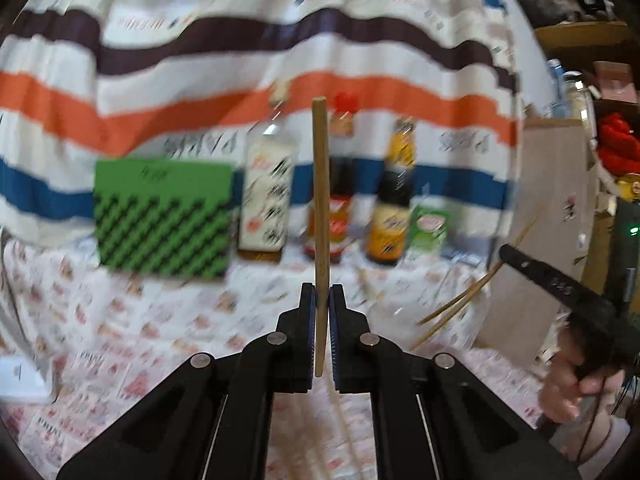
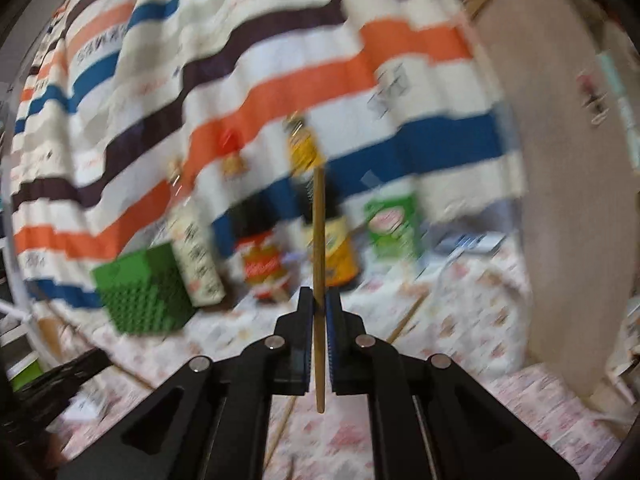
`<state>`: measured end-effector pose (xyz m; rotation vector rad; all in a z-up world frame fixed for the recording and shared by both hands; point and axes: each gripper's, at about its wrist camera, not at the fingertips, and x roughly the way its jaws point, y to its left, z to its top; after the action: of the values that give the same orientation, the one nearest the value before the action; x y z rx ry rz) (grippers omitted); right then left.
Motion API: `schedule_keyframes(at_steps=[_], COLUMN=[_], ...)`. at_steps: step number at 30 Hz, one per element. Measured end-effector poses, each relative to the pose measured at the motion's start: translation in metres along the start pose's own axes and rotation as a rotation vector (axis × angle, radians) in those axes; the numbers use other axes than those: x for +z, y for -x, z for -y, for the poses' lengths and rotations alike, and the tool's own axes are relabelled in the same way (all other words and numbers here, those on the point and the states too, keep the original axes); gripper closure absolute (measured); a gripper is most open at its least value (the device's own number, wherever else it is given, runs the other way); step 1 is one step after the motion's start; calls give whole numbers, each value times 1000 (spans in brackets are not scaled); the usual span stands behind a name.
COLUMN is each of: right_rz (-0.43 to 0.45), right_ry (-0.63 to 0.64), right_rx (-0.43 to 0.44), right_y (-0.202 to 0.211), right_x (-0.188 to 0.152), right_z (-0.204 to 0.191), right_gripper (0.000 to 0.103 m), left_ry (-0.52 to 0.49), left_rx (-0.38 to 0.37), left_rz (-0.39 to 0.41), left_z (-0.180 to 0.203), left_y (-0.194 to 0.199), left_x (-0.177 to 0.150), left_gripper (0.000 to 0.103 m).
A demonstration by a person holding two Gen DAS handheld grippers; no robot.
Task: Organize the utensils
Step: 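Carry both chopsticks over the clear cup and open both tools to drop them in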
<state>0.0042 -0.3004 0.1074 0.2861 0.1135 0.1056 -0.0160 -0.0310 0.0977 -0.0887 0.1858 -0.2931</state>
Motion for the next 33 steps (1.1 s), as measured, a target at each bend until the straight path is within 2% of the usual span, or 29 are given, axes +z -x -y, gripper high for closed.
schedule_keyframes(at_steps=[5,10,17,22,27,33], right_rz=[76,39,-47,-132,-208,-263], right_ry=[-254,-370,-296,-275,-321,-322], right_rx=[-5,-46,-60,-56,-39,-46], right_y=[-2,-24,-45,-63,-75,-82], right_x=[4,-4,-12,-22,-27,-32], right_z=[47,78,71,71,82,83], right_gripper=[98,98,97,97,96,93], left_ry=[-37,-11,9,35,92,37], left_rx=[-68,-90,-111,-121,-123,-81], left_rz=[45,44,-8,-132,-232,-301], left_z=[43,68,80,80,72,67], left_y=[-26,-63,-104,-140,-171,-195], left_x=[24,37,26,11,-1,-11], left_gripper=[98,98,98,98,98,97])
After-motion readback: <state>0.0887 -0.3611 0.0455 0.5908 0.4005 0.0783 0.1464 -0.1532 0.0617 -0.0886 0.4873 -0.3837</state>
